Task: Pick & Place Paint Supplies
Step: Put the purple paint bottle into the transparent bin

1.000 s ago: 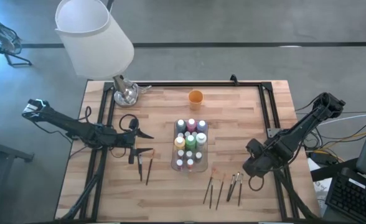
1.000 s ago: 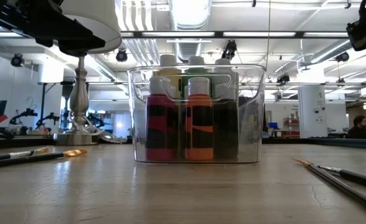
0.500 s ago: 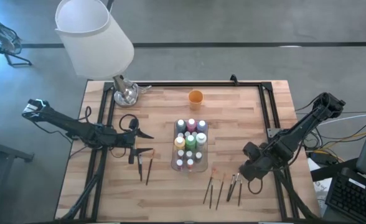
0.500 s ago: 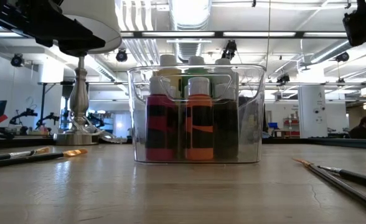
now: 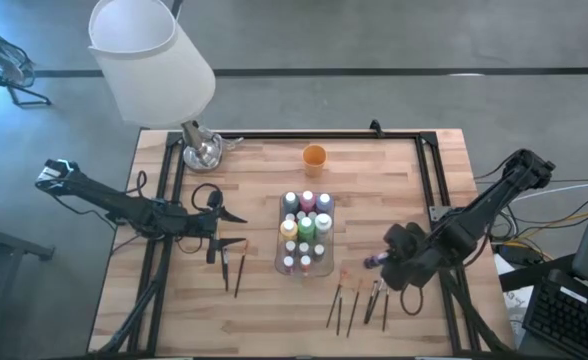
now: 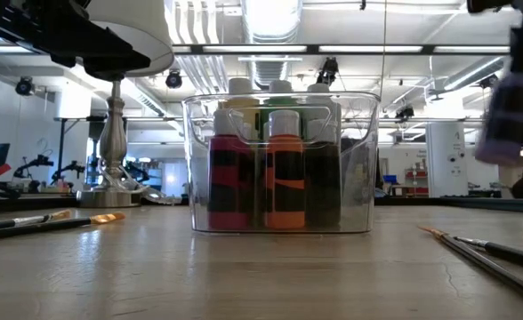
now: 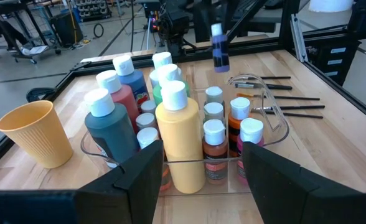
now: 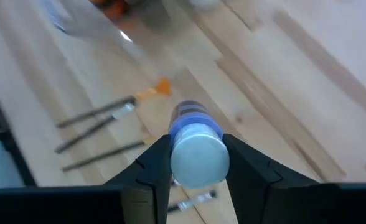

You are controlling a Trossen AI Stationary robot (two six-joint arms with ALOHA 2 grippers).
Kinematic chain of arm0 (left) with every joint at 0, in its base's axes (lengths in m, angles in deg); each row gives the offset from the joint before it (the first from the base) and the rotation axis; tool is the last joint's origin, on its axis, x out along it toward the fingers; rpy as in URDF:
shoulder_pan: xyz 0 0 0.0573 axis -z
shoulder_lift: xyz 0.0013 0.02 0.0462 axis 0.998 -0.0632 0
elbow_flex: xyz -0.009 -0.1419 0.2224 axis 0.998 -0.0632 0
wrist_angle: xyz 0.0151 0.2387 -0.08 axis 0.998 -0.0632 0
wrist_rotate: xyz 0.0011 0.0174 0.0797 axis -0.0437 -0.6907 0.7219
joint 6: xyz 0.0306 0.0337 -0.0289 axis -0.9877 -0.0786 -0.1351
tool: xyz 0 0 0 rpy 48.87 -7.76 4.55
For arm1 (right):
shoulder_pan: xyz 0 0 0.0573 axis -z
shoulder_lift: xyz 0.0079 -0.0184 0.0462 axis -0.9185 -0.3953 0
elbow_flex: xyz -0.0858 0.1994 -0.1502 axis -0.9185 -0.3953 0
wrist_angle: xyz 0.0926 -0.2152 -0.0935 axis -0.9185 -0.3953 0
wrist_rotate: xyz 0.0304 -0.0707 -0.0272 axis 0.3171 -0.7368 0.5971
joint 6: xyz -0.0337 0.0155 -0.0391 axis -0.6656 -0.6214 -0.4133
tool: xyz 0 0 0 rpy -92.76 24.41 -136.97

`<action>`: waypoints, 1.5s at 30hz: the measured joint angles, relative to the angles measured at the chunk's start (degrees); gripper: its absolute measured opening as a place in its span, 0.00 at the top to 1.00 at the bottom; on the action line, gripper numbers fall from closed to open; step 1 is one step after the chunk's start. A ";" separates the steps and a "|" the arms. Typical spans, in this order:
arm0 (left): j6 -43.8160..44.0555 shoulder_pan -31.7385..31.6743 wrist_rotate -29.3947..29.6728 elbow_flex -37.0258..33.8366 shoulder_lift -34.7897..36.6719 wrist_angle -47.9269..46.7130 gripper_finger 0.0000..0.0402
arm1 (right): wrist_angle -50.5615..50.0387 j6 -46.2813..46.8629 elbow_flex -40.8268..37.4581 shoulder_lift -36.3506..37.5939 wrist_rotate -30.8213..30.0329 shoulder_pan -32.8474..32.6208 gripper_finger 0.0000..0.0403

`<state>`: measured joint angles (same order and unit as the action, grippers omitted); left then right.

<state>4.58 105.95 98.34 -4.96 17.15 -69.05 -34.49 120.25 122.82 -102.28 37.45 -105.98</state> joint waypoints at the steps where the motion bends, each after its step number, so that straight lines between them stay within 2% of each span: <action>1: 0.00 0.00 0.02 0.00 0.00 0.00 0.45 | 0.69 -1.39 0.76 0.00 -0.98 0.00 0.72; 6: 0.00 0.01 0.00 0.00 0.00 0.01 0.45 | 7.43 -10.09 4.95 -0.03 -5.39 0.26 0.70; 10: 0.00 0.00 0.00 0.00 0.00 0.00 0.45 | 13.48 -18.94 8.02 -1.13 -5.86 1.22 0.72; 17: 0.00 0.00 0.00 0.00 0.00 -0.02 0.45 | 13.62 -29.81 15.13 -6.62 -7.02 4.17 0.71; 21: 0.00 0.02 0.00 0.00 -0.01 -0.04 0.45 | 13.00 -34.48 18.93 -10.56 -4.23 6.31 0.72; 27: 0.00 0.02 0.00 0.00 -0.02 -0.04 0.45 | 7.38 -35.36 23.00 -15.17 -2.54 8.68 0.71; 36: 0.01 0.02 0.00 0.00 -0.02 -0.13 0.45 | 7.55 -36.26 22.98 -18.80 0.77 10.95 0.72; 45: 0.01 0.01 0.01 0.00 -0.02 -0.34 0.45 | 7.89 -36.21 22.89 -21.23 1.21 11.21 0.71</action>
<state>4.59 105.96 98.35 -4.96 17.13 -69.39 -26.60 84.03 145.71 -123.51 38.66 -94.77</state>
